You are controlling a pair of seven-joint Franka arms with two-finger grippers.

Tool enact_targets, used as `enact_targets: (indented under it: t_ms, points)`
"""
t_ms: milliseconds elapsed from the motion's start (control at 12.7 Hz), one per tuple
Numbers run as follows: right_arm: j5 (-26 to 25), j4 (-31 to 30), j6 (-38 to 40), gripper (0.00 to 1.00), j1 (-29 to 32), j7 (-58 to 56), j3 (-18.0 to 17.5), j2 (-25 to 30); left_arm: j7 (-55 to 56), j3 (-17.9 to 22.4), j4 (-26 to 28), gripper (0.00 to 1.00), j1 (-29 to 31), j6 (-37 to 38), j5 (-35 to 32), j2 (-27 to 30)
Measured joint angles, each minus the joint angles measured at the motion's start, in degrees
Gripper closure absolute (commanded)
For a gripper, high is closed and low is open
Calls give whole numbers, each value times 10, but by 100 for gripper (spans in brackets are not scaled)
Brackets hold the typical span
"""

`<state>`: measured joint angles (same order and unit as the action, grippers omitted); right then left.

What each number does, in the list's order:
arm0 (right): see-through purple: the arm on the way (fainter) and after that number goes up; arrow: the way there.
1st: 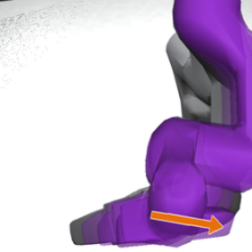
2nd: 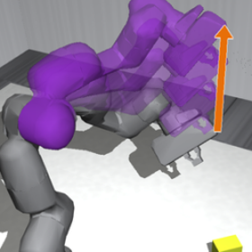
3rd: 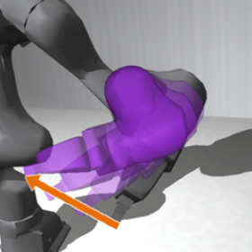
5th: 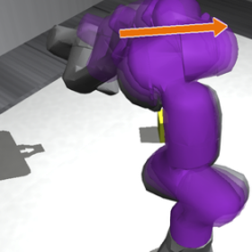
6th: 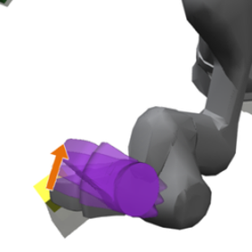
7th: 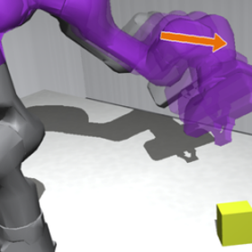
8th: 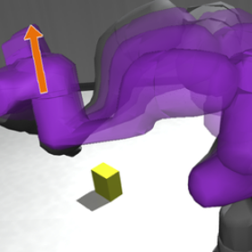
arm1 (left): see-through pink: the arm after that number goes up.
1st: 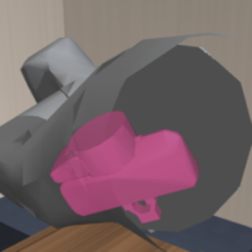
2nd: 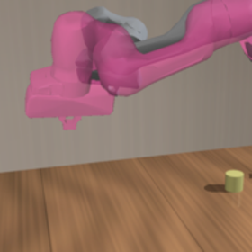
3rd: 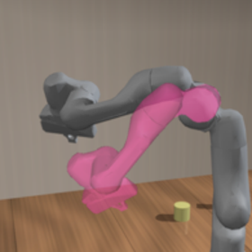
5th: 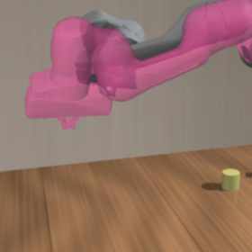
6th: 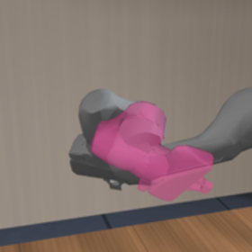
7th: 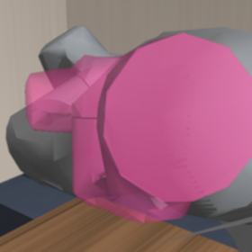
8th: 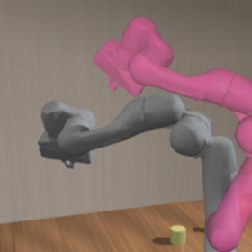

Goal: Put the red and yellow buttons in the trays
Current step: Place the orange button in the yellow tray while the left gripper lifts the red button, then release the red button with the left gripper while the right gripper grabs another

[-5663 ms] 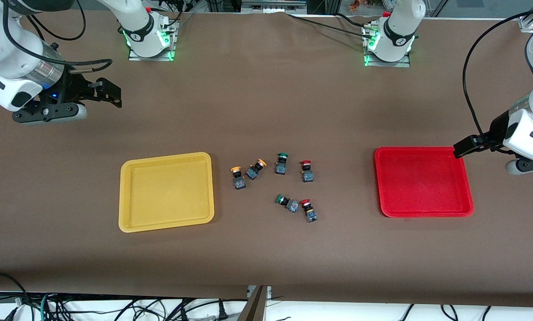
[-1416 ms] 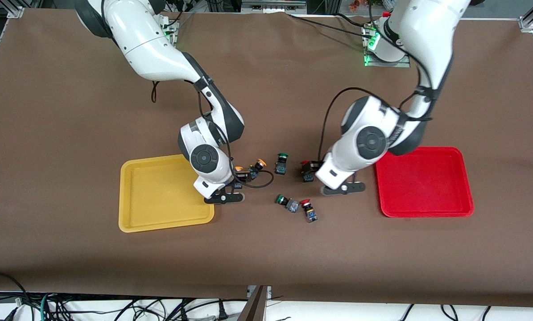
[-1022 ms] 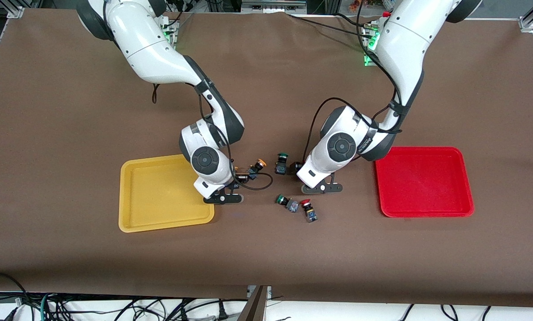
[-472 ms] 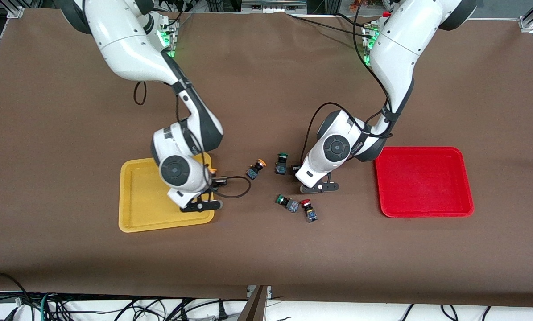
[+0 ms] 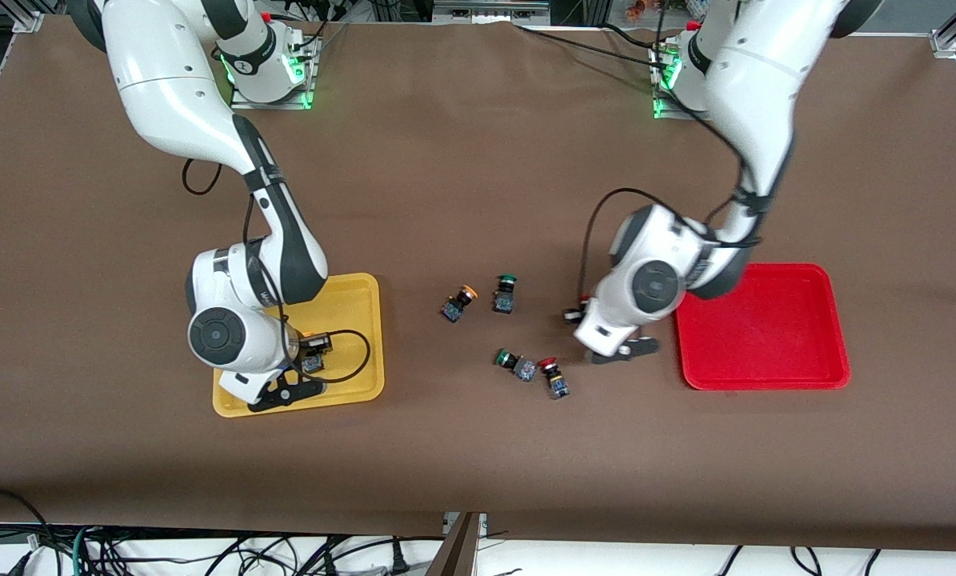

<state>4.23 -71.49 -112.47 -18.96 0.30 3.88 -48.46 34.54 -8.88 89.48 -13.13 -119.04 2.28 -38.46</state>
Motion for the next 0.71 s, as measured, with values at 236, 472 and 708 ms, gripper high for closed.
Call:
enact_targets:
  t_ms: [236, 472, 708]
  points:
    - [25, 15, 26, 11, -46, 201, -17, 14, -187, 2, 3, 100, 111, 77, -1, 37]
    - [60, 19, -14, 12, -119, 402, -23, 9, -403, -8, 20, 100, 229, 103, -1, 33]
    - [97, 16, -76, 12, -148, 516, -23, -22, -475, -17, 55, 90, 251, 95, -1, 20]
